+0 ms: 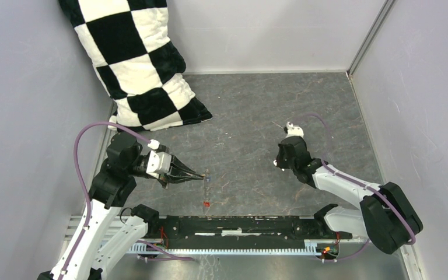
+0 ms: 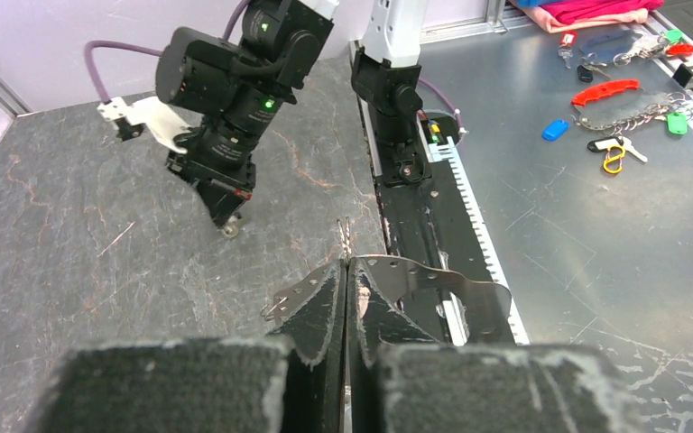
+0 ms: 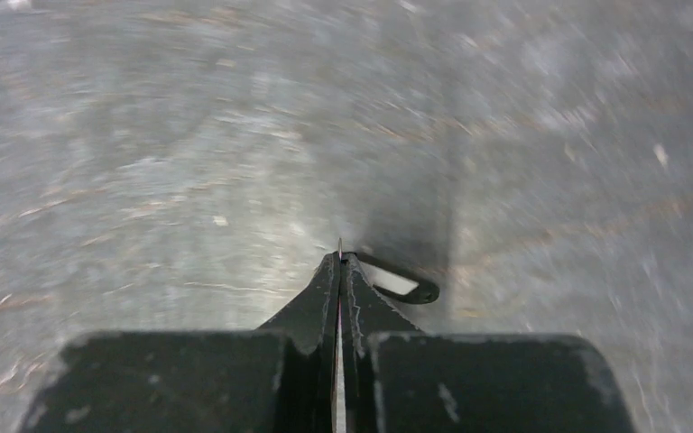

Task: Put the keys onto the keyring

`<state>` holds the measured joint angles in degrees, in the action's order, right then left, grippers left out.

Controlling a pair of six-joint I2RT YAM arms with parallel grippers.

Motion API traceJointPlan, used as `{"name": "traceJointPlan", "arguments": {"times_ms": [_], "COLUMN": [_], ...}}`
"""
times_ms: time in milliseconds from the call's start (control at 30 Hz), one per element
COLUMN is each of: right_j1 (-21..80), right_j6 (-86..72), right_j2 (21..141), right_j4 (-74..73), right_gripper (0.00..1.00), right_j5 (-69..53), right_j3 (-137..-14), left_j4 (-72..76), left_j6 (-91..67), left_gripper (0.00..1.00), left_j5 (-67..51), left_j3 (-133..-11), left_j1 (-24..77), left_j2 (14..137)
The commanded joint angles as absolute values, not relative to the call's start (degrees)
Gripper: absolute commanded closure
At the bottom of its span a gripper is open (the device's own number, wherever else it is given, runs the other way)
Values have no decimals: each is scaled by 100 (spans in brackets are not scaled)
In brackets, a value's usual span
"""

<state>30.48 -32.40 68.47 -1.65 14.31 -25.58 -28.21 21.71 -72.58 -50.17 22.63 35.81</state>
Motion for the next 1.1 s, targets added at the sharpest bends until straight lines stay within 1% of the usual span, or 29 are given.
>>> {"name": "traceJointPlan", "arguments": {"times_ms": [0, 200, 367, 500, 633, 833, 1067], "right_j1": [3346, 4176, 4573, 4898, 5346, 6002, 6351], "right_j6": [-1260, 1008, 2045, 2543, 2831, 3091, 3195], "right_j2": [6781, 6005, 5399, 5067, 5001, 5011, 4863], "right_j4": [788, 1337, 1347, 1206, 937, 704, 611], "right_gripper": [100, 100, 100, 99, 99, 99, 99], "right_j5": [225, -739, -1399, -1725, -1861, -1696, -1672], "right_j3": [-3121, -3138, -3257, -3578, -4034, -4565, -4946], "left_j4": [-2734, -2668, -2377, -2364, -2364, -2369, -2369], "left_j6": [2125, 1860, 1563, 1508, 1540, 1556, 1727], "left_gripper": [98, 98, 98, 98, 98, 98, 98], "left_j5": [-7464, -7694, -7873, -8030, -8197, -8437, -8646], "left_j3": [-5001, -4966, -4970, -5089, -5197, -5683, -6025], "left_j1": [2272, 2276, 2275, 2276, 2276, 2275, 2276], "left_j2": [3629, 3718, 3738, 3887, 4031, 4412, 4717]}}
